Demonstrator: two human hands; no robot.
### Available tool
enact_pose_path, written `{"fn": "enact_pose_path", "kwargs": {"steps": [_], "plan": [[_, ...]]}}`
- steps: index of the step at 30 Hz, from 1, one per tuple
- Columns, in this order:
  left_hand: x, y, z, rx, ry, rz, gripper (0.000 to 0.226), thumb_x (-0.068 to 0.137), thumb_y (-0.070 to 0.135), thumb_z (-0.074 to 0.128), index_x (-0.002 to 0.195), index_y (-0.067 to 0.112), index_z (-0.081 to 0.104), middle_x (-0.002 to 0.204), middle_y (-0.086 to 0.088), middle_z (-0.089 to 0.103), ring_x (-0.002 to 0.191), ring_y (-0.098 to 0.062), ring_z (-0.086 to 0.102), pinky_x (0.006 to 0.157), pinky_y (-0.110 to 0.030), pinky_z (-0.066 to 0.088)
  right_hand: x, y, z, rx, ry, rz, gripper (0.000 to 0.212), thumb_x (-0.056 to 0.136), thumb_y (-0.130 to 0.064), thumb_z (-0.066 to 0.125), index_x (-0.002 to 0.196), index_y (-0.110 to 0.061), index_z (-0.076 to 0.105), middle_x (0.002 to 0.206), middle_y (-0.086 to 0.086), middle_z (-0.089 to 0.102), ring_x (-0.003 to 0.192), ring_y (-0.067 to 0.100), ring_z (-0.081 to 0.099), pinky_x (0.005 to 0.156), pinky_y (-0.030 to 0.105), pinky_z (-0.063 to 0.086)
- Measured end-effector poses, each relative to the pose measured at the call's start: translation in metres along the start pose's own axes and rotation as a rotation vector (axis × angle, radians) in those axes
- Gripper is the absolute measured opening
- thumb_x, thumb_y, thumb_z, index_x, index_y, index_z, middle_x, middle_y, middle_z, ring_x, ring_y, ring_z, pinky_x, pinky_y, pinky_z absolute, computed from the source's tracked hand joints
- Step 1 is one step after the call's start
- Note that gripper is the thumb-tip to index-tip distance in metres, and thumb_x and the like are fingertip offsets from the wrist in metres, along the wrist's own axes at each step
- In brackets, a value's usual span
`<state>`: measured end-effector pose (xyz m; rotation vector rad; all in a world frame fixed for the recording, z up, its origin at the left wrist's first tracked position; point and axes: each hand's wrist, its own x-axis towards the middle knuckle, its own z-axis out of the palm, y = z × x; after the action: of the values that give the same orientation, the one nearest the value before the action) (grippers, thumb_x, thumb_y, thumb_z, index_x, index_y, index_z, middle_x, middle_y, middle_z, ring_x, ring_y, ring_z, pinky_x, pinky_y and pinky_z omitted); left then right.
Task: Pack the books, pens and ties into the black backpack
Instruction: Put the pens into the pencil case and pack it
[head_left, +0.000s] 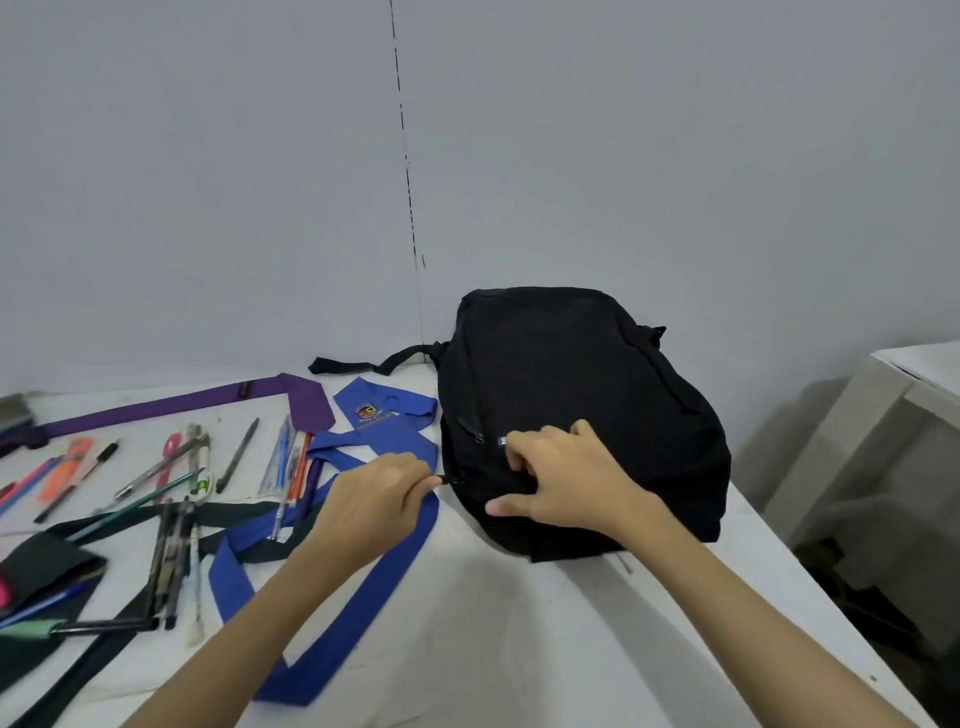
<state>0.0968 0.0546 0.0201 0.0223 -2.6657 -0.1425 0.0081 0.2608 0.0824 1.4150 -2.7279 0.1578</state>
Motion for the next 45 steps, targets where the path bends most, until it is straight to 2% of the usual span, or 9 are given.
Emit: {"fn": "enact_pose_path", "kwargs": {"steps": [6,11,18,21,24,34,40,43,45], "plan": [[0.022,-0.005,-0.008,0.077,-0.084,-0.081,0.032,0.099,0.039,0.038,0.090,0.019,0.062,0.085,0.006,0.060,0.075,-0.010,0.053,0.064,-0.027,0.049,0.040,-0.025,0.015,-0.039,-0.060,-0.079,0.021,0.094,-0.034,0.052,0.085,-0.017,0.044,0.093,0.007,0.063,0.093,0.028,0.058,0.085,0.035,0.032],[0.057,-0.026,-0.003,0.114,0.010,-0.212,0.030,0.096,0.035,0.047,0.086,0.015,0.067,0.079,0.003,0.065,0.070,-0.018,0.061,0.050,-0.024,0.038,0.027,-0.009,0.007,0.087,-0.054,-0.166,0.018,0.090,-0.027,0.056,0.080,-0.013,0.050,0.067,-0.001,0.048,0.073,0.026,0.048,0.073,0.030,0.028],[0.092,-0.031,-0.003,0.217,-0.061,-0.165,0.032,0.099,0.038,0.038,0.096,0.020,0.065,0.091,0.005,0.065,0.080,-0.013,0.059,0.052,-0.021,0.033,0.088,-0.011,0.000,-0.041,0.085,0.020,0.054,0.084,-0.068,0.045,0.060,-0.021,0.032,0.059,-0.009,0.040,0.063,0.017,0.044,0.083,0.037,0.031],[0.094,-0.041,0.000,0.251,-0.094,-0.187,0.033,0.098,0.040,0.038,0.097,0.022,0.066,0.093,0.006,0.066,0.081,-0.012,0.059,0.048,-0.018,0.027,0.109,-0.017,0.009,-0.009,-0.072,0.016,0.038,0.091,-0.042,0.051,0.068,-0.014,0.041,0.070,-0.002,0.048,0.075,0.024,0.051,0.083,0.036,0.035],[0.105,-0.047,0.008,0.267,-0.086,-0.236,0.036,0.098,0.039,0.038,0.093,0.018,0.067,0.083,0.003,0.063,0.073,-0.013,0.053,0.046,-0.019,0.024,0.113,-0.013,0.017,0.079,-0.139,-0.049,0.037,0.093,-0.019,0.048,0.061,-0.015,0.030,0.062,0.000,0.035,0.058,0.018,0.037,0.059,0.029,0.027],[0.201,-0.066,0.038,0.340,-0.119,-0.233,0.036,0.098,0.037,0.040,0.096,0.015,0.069,0.091,-0.005,0.066,0.073,-0.023,0.056,0.051,-0.025,0.028,0.118,0.020,0.015,0.430,-0.135,-0.173,0.043,0.081,-0.007,0.055,0.050,-0.012,0.026,0.051,0.002,0.025,0.052,0.015,0.024,0.057,0.035,0.032],[0.189,-0.064,0.038,0.075,-0.141,-0.319,0.032,0.096,0.039,0.047,0.105,0.016,0.067,0.088,-0.004,0.067,0.083,-0.022,0.061,0.063,-0.030,0.044,0.126,0.030,0.008,0.644,-0.191,-0.100,0.039,0.090,-0.023,0.062,0.057,-0.008,0.050,0.054,0.003,0.047,0.050,0.006,0.039,0.057,0.020,0.036],[0.150,-0.054,0.030,-0.364,-0.119,-0.456,0.031,0.090,0.048,0.053,0.102,0.019,0.059,0.079,0.000,0.068,0.073,-0.016,0.064,0.067,-0.034,0.053,0.129,0.040,0.000,0.517,-0.039,-0.049,0.017,0.090,-0.024,0.061,0.082,-0.010,0.064,0.072,-0.001,0.060,0.062,0.006,0.048,0.068,0.025,0.043],[0.124,-0.037,0.019,-0.693,-0.234,-0.587,0.038,0.087,0.054,0.052,0.091,0.017,0.054,0.073,0.000,0.067,0.061,-0.012,0.065,0.059,-0.028,0.055,0.129,0.048,-0.006,0.408,-0.097,-0.073,0.011,0.088,-0.025,0.063,0.097,-0.018,0.066,0.088,-0.006,0.061,0.066,0.003,0.048,0.070,0.021,0.040]]}}
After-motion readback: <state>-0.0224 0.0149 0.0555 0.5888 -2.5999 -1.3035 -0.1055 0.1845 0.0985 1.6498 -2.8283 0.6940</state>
